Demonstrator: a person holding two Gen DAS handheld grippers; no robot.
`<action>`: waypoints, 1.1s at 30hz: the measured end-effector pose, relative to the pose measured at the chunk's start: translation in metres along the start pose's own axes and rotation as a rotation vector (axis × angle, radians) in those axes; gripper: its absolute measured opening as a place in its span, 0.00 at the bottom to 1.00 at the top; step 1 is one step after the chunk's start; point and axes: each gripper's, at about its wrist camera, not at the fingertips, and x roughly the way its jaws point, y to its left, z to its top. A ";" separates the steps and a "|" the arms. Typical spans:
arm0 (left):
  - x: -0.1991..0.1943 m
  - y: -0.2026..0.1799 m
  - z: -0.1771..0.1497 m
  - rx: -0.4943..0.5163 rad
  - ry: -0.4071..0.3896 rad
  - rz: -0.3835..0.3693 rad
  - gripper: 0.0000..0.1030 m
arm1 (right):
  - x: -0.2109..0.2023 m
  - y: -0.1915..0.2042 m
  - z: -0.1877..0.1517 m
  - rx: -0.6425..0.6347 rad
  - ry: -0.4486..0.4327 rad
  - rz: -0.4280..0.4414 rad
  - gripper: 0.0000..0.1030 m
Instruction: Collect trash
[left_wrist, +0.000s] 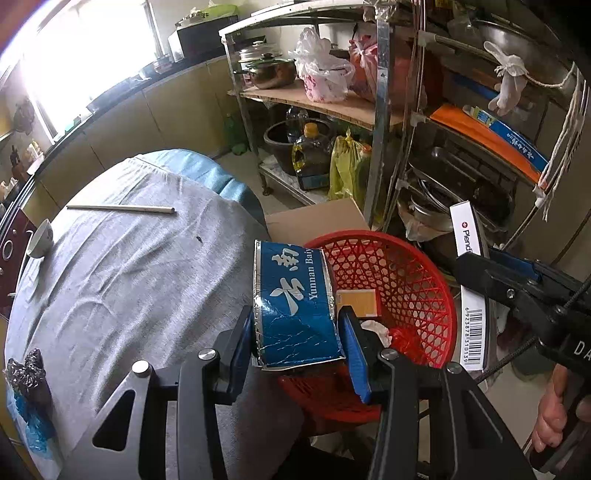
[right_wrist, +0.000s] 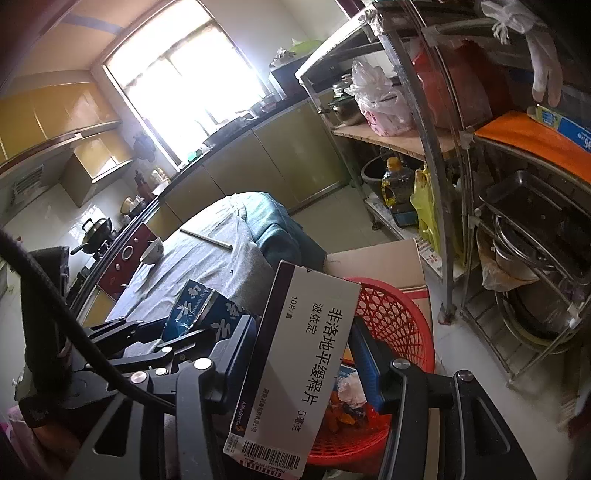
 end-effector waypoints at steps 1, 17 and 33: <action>0.001 0.000 0.000 0.001 0.002 0.000 0.46 | 0.001 -0.001 0.000 0.004 0.002 0.000 0.53; 0.016 -0.002 -0.006 0.005 0.044 -0.020 0.46 | 0.008 -0.004 -0.002 0.023 0.027 0.005 0.53; 0.029 -0.008 -0.010 0.019 0.080 -0.033 0.46 | 0.013 -0.010 -0.004 0.037 0.042 0.001 0.53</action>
